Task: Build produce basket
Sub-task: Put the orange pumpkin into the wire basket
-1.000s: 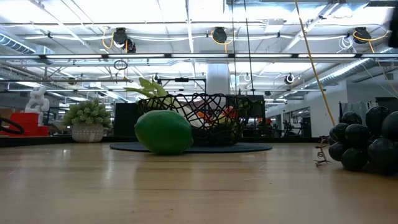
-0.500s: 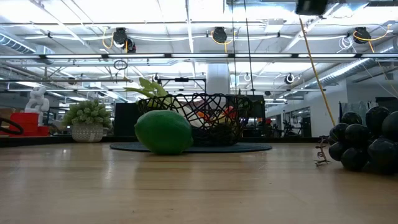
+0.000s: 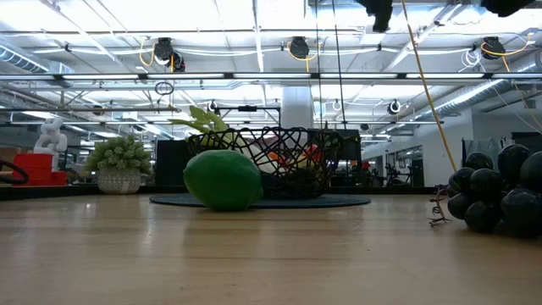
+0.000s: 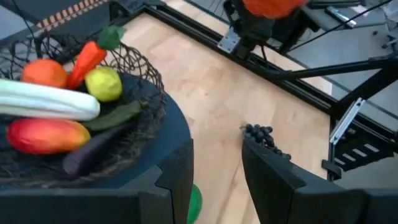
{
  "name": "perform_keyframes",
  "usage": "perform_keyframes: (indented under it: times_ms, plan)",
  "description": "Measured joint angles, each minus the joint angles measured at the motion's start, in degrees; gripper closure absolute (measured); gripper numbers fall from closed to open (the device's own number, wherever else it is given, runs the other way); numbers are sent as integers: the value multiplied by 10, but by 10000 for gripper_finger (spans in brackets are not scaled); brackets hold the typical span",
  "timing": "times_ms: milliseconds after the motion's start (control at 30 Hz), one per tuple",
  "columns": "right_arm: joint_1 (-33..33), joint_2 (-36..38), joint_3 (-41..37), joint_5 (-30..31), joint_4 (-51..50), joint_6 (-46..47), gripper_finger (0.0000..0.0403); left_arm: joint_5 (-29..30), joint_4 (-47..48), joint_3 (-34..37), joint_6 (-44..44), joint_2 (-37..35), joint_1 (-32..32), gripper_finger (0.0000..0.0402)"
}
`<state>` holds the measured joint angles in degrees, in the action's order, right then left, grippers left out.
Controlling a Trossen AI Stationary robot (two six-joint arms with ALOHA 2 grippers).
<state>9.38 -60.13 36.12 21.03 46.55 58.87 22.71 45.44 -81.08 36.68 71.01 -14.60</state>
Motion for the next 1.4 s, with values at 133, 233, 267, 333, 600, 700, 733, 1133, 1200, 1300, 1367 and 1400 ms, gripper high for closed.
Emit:
perform_keyframes:
  times_ms: [133,233,267,333,600,700,733,1133,1200,1300,1367,1400]
  plan:
    - [-48,14,0,2,5,-4,67,-31,0,0,-51,-19,41,266]
    - [-78,19,0,8,9,-10,67,-52,0,0,-86,-28,70,266]
    - [-85,20,0,15,8,-8,67,-59,1,0,-97,-31,78,266]
    - [-98,22,0,20,8,-7,67,-66,10,0,-113,-34,90,266]
    - [-137,22,0,60,5,-29,67,-122,57,0,-124,-34,113,266]
    - [-140,22,0,59,3,-53,67,-129,78,0,-122,-33,113,266]
    - [-139,22,0,59,4,-63,67,-136,80,0,-121,-33,115,266]
    - [-122,22,0,21,-11,-237,67,-198,80,0,-131,-42,162,266]
    - [-123,22,0,3,-13,-265,67,-197,79,0,-115,-40,171,266]
    - [-123,22,0,-4,-19,-273,67,-196,77,0,-101,-39,179,266]
    - [-124,23,0,-4,-20,-249,67,-196,77,0,-83,-38,180,266]
    - [-126,24,0,-4,-18,-233,67,-196,77,0,-68,-38,180,266]
